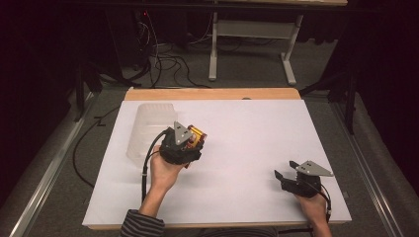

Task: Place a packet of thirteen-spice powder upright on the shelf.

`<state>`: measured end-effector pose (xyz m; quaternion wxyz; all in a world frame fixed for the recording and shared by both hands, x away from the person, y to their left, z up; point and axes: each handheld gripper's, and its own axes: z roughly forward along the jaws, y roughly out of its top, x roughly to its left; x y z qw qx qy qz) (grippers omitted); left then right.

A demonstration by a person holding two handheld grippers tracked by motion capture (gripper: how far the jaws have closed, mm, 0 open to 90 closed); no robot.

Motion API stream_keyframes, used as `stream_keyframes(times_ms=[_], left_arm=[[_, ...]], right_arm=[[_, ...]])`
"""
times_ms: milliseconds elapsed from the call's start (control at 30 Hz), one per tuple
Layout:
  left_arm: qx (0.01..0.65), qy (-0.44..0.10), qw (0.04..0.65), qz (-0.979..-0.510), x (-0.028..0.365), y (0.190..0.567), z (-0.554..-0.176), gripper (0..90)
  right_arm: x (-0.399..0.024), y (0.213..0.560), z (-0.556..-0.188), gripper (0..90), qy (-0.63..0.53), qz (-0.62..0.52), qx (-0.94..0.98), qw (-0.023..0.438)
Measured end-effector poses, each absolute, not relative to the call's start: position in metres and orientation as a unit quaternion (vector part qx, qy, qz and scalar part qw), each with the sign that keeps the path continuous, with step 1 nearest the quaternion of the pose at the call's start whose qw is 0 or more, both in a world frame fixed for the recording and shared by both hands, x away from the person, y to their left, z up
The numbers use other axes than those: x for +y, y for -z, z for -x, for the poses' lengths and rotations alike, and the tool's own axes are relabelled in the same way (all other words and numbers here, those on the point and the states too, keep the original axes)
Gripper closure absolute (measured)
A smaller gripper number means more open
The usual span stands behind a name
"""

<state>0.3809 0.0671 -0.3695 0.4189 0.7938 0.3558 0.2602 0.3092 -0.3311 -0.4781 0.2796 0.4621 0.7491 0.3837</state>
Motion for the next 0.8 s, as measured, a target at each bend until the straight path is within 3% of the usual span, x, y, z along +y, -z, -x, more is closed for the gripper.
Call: stream_keyframes(times_ms=[800], left_arm=[[0.426,-0.298,0.422,-0.743,0.113,0.37,-0.392,32.6]], right_arm=[[-0.331,0.478,-0.309,30.7,-0.383,-0.464,0.749,0.278]])
